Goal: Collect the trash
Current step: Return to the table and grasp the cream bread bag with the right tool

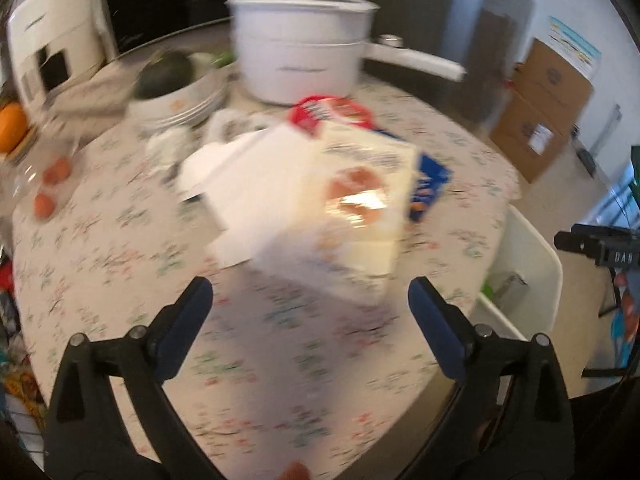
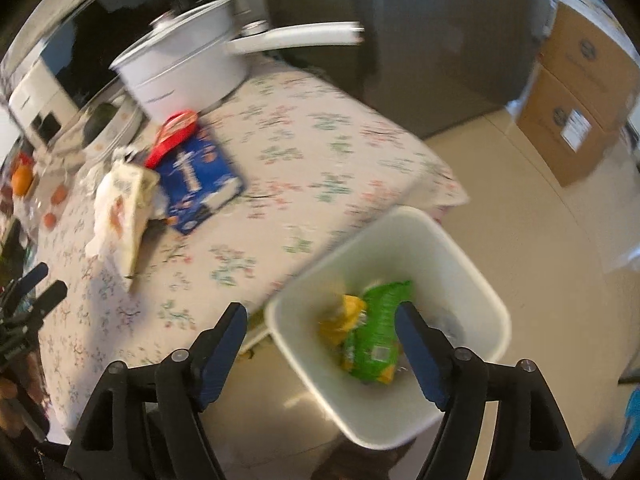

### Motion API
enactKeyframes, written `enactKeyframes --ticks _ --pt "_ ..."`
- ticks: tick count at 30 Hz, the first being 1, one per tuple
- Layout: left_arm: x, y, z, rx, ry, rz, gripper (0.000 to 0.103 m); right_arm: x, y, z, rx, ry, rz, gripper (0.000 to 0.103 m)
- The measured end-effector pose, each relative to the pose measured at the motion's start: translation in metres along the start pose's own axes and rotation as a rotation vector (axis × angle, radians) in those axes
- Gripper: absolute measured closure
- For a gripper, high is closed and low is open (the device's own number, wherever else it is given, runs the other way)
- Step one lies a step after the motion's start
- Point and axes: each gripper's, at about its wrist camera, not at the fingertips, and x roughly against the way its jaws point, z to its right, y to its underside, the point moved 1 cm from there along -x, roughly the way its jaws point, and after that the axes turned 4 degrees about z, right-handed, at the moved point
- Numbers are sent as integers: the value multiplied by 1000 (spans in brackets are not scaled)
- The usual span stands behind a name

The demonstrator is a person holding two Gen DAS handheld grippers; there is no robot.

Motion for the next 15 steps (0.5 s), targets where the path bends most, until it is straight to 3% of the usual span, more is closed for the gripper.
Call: enactKeyframes --ticks 8,15 --pt "5 8 -62 81 -38 -3 1 -41 -8 -96 89 -81 -28 23" --pt "4 15 -88 147 -45 -42 1 -78 -17 -148 92 -199 -27 23"
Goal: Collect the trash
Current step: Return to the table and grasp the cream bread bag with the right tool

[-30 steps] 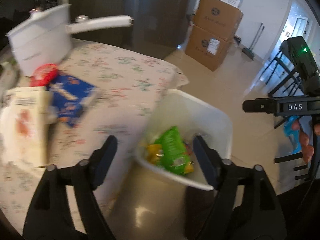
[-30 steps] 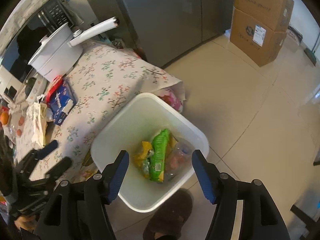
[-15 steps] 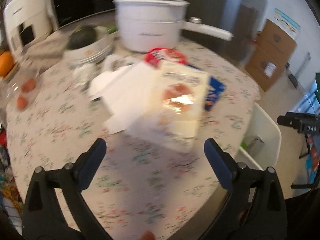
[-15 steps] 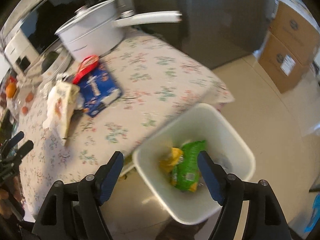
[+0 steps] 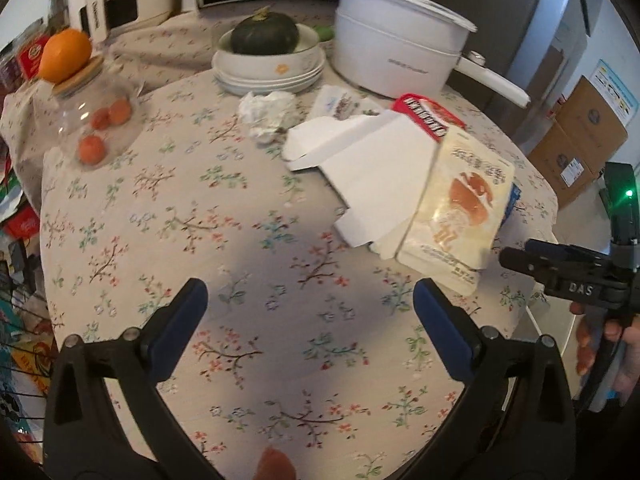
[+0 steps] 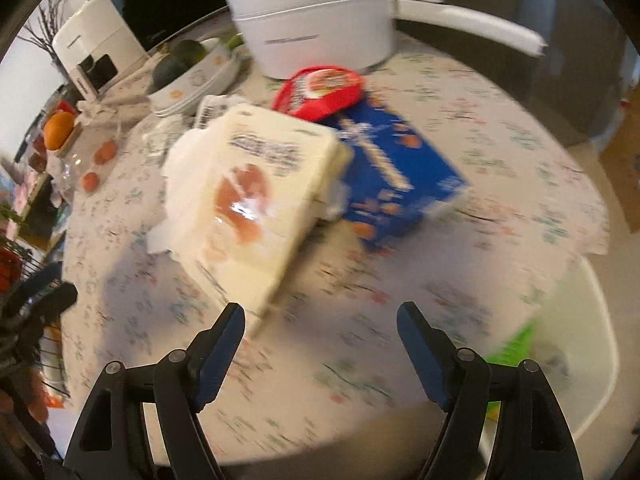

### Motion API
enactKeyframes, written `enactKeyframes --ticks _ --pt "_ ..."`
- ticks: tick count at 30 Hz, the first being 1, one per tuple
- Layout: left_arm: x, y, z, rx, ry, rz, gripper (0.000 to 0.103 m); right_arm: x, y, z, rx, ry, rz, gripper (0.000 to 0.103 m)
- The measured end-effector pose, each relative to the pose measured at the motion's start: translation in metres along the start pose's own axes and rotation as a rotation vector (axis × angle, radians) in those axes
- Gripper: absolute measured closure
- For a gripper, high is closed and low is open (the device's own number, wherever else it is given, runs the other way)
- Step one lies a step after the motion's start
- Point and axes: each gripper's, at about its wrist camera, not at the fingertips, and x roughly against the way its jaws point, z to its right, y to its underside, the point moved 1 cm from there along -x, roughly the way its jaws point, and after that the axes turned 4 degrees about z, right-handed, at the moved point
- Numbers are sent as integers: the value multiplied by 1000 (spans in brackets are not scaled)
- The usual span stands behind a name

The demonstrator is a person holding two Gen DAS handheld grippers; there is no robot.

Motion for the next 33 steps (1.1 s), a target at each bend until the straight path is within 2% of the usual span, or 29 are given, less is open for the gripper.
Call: enactKeyframes --ticks 3,6,13,15,18,20,22,28,33 --pt "-5 1 -13 27 -22 -29 1 -15 -5 -9 -11 -25 0 23" --pt "-5 4 -27 76 -8 -47 1 -28 -11 -14 -22 -43 1 23" --pt "0 5 -43 124 5 -39 1 -43 -21 -12 -58 -62 32 24" --pt "0 5 -45 131 8 -40 1 -45 -22 -9 -87 -84 34 27" --pt "-1 4 -44 130 10 -41 1 -44 -23 -3 -141 -156 28 50" --pt "-1 4 -42 130 11 -42 1 -43 -25 -3 -154 -192 20 76" --pt "-1 4 -39 127 15 -41 1 -38 -27 -5 -141 -224 18 89" --pt "-1 0 -35 126 30 -27 1 -5 -27 -19 -40 -224 51 94" --pt "-9 -4 -28 144 68 -33 1 18 -19 -22 2 -245 26 96"
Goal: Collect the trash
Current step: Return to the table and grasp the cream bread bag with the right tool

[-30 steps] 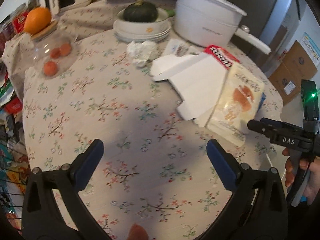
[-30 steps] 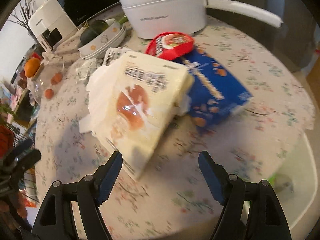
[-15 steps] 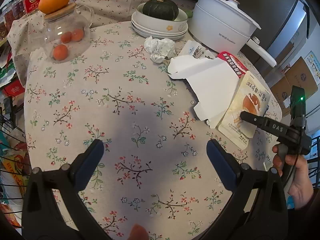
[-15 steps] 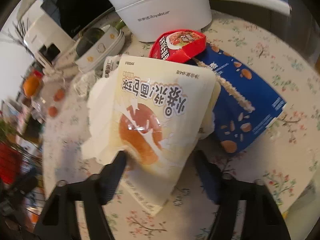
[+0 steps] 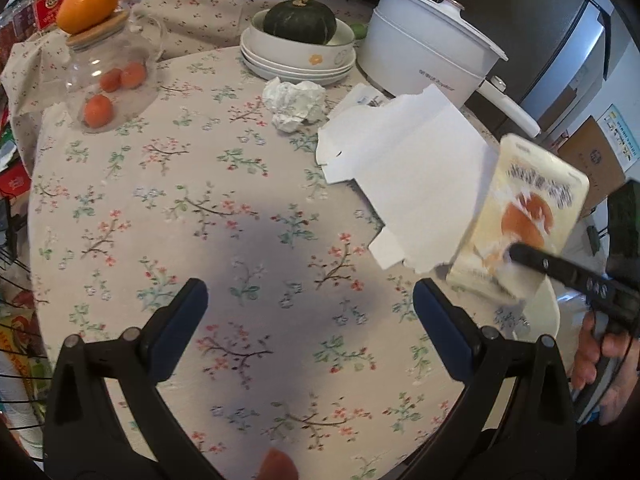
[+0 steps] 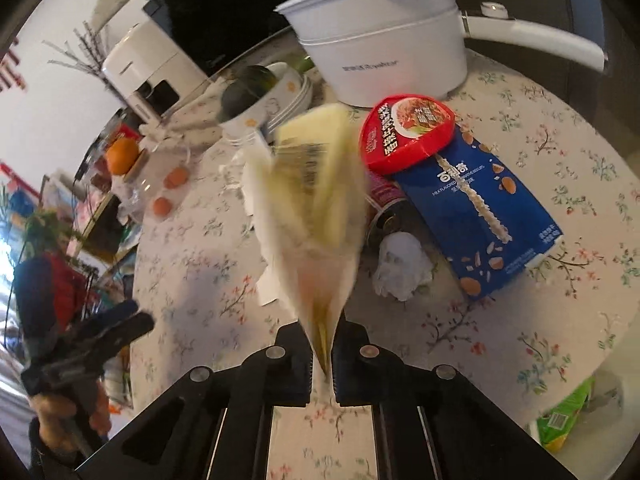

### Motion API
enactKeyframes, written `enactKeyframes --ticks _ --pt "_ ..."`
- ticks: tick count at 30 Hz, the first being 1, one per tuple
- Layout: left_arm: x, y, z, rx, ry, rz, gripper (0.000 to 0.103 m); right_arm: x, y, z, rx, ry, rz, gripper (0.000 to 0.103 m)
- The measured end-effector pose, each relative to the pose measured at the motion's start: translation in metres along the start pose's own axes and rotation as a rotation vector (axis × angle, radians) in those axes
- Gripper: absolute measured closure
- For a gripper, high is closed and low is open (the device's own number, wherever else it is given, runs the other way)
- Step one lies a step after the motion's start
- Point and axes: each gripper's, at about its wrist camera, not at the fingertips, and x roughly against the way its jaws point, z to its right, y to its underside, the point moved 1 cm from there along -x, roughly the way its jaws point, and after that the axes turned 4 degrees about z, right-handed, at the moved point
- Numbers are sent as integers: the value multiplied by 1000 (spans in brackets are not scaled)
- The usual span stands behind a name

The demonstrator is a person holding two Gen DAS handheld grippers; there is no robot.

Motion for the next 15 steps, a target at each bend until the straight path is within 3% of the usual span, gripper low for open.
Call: enactKeyframes --ticks 6,10,15 --pt "-9 -1 20 -15 15 -12 1 12 15 18 8 -8 -57 95" --pt "-20 2 33 -21 35 -40 1 14 21 39 -21 36 -92 81" --pt "-27 4 46 -43 47 -53 1 20 22 57 -50 53 -92 80"
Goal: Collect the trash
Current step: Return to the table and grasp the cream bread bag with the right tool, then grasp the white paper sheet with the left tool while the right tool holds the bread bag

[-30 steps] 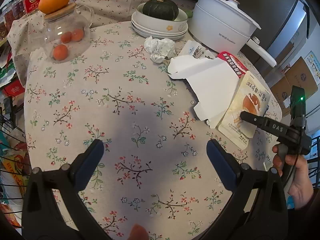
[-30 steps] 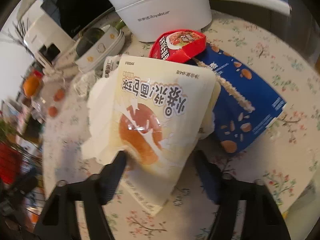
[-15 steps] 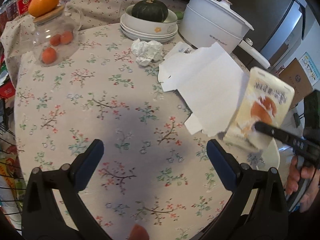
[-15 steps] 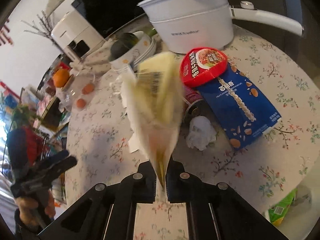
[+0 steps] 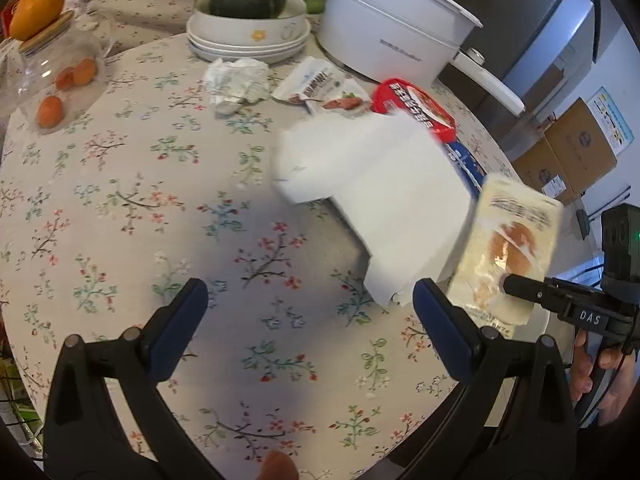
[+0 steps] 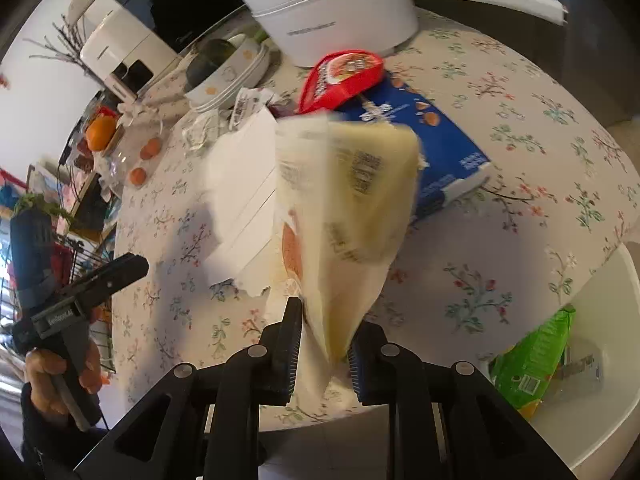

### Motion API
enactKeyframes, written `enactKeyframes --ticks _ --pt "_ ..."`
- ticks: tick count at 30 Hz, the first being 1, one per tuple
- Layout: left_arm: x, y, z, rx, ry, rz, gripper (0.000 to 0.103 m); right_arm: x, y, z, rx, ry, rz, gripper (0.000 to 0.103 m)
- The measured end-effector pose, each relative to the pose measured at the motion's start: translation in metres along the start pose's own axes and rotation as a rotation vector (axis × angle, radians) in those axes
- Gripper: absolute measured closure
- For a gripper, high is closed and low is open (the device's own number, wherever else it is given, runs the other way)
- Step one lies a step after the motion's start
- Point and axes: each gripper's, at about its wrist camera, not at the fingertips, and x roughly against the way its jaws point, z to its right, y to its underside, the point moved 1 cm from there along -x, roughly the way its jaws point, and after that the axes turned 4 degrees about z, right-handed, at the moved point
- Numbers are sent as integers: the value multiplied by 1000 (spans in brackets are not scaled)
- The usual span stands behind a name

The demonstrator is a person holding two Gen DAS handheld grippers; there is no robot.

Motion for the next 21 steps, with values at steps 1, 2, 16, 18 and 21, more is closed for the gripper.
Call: enactKeyframes --ticks 1,2,16,18,21 --pt "-1 0 2 -3 2 -3 1 1 -1 0 -7 0 4 81" --pt "-1 0 3 -5 4 -4 2 2 -1 3 -26 -9 3 84" --pt "-31 4 -5 215 209 -69 42 46 10 17 -12 -15 51 97" --pt "-45 9 -13 309 276 -72 49 49 11 20 -12 -9 55 97" --pt "-60 17 -23 436 353 -54 56 54 13 25 -16 -8 57 97"
